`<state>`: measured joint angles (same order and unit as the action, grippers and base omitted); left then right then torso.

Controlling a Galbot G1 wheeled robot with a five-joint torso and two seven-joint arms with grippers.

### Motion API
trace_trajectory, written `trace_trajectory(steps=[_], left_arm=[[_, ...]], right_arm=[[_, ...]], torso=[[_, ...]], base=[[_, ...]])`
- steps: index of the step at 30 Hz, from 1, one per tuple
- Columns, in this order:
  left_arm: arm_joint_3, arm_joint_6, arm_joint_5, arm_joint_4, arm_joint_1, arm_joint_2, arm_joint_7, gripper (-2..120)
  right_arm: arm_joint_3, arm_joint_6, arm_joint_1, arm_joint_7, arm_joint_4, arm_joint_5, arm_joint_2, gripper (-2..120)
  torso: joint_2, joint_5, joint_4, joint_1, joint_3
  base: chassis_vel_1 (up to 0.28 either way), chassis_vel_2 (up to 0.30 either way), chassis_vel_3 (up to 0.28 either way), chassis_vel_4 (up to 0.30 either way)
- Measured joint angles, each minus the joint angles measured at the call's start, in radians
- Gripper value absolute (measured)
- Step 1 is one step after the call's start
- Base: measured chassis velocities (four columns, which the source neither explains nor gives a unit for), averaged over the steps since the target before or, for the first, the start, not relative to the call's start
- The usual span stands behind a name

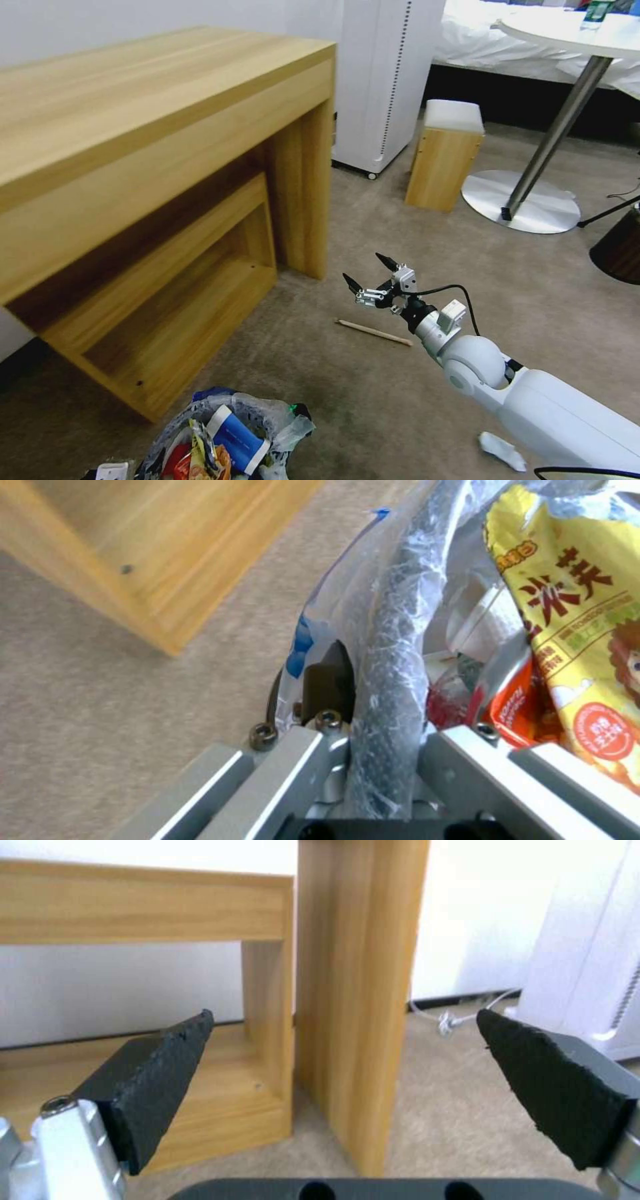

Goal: Pick up the trash bin and place the garbage on the floor into it.

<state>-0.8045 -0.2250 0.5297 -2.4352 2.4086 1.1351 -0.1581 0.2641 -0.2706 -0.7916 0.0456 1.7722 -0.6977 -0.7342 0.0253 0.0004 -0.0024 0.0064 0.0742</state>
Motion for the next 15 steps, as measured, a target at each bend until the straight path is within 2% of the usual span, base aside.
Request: trace_trajectory(steps=[4,8,15], left_arm=[[-0.009,0.005,0.000,-0.009,0.012,0.006,0.012,0],[-0.011,0.008,-0.002,-0.012,0.019,0.012,0.013,0],[-0.009,0.011,-0.008,-0.014,0.025,0.012,0.017,0]], right_arm=[[0.020,-0.037,0.031,-0.002,-0.018,0.027,-0.018,100],[0.040,-0.057,0.045,-0.013,-0.015,0.051,-0.029,100],[0.043,-0.079,0.026,-0.012,0.001,0.068,-0.035,100]], torso=[[0.000,0.0000,0.0000,0.000,0.000],[0.000,-0.0010,0.0004,0.000,0.000],[0.000,-0.0004,0.0003,0.000,0.000]], base=[[-0.115,-0.071,0.089,0.091],[0.026,0.030,-0.019,-0.013],[0.015,0.020,-0.012,-0.013]])
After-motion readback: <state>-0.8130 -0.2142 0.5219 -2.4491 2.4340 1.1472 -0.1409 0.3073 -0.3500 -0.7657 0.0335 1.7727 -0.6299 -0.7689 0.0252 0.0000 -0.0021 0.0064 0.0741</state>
